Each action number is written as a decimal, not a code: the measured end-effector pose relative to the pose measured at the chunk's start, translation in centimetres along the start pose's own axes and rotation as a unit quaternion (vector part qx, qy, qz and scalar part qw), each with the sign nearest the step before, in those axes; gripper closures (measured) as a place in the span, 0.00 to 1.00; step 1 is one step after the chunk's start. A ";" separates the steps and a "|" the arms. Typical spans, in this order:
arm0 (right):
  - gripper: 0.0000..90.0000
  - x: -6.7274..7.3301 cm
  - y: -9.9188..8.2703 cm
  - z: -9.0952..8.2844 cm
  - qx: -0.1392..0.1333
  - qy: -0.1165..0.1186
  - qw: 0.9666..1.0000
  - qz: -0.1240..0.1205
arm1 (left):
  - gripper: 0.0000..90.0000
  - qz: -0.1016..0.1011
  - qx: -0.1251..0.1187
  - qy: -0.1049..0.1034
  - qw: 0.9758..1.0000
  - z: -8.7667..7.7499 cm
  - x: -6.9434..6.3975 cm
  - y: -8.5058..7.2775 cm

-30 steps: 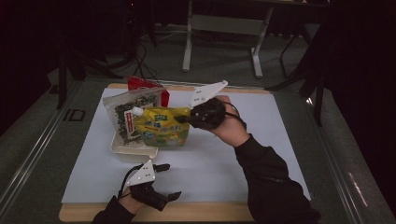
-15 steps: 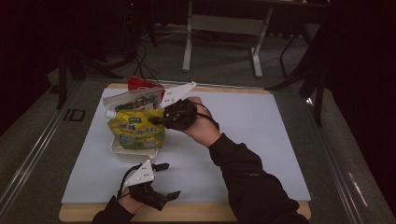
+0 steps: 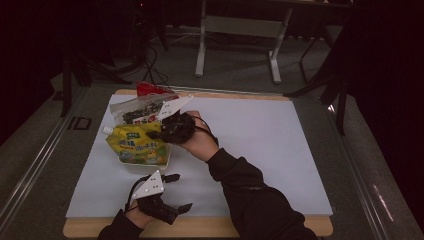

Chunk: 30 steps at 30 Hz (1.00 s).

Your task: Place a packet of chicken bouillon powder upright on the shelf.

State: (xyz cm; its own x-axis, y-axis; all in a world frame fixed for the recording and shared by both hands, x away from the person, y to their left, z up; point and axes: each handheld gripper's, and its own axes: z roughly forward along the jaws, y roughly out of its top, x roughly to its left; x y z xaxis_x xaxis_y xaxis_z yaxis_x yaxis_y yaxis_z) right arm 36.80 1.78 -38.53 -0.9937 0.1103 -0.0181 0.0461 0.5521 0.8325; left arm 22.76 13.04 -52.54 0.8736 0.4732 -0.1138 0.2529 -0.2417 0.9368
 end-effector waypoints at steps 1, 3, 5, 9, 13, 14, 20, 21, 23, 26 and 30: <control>1.00 -0.1 -0.3 0.2 -0.002 0.000 1.000 0.005 | 0.02 0.000 0.000 0.000 1.000 0.0 0.0 0.0; 1.00 -0.2 -0.9 0.3 -0.007 0.000 1.000 0.012 | 0.02 0.000 -0.001 -0.001 1.000 0.0 0.0 0.0; 1.00 -0.4 -1.3 0.4 -0.009 0.001 1.000 0.023 | 0.02 0.000 0.000 0.000 1.000 0.1 0.0 0.0; 1.00 -0.7 -2.1 0.9 0.003 0.009 0.999 0.036 | 0.02 -0.002 0.002 0.000 1.000 0.2 0.0 -0.1; 0.99 -0.4 -2.5 1.0 0.016 0.008 1.000 0.020 | 0.02 -0.002 0.002 0.000 1.000 0.2 0.0 0.0; 0.99 -0.4 -2.6 1.0 0.025 0.014 0.999 0.021 | 0.02 -0.002 0.001 0.000 1.000 0.2 0.0 0.0; 0.96 -0.1 -3.2 1.1 0.034 0.020 0.999 0.024 | 0.02 -0.001 0.001 0.000 1.000 0.3 0.0 0.0; 0.88 0.0 -3.2 1.1 0.036 0.018 0.999 0.020 | 0.02 -0.001 0.001 0.001 1.000 0.3 0.0 0.0; 0.80 0.3 -3.5 0.8 0.033 0.016 0.999 0.019 | 0.02 -0.003 0.001 0.001 1.000 0.3 0.1 -0.1; 0.70 0.4 -4.2 -0.2 0.022 0.008 0.999 0.024 | 0.02 -0.003 0.001 0.001 1.000 0.3 0.1 -0.1; 0.59 0.3 -5.7 -2.0 0.013 -0.014 0.999 0.033 | 0.02 -0.002 0.000 0.002 1.000 0.3 0.1 0.0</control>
State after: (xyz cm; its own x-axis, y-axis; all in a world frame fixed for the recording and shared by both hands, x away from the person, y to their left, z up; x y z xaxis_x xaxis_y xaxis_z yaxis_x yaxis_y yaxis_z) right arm 36.05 -2.99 -42.13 -0.9852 0.1702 0.0197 0.1139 0.5649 0.8172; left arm 22.92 12.87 -52.66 0.8708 0.4779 -0.1154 0.2559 -0.2403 0.9363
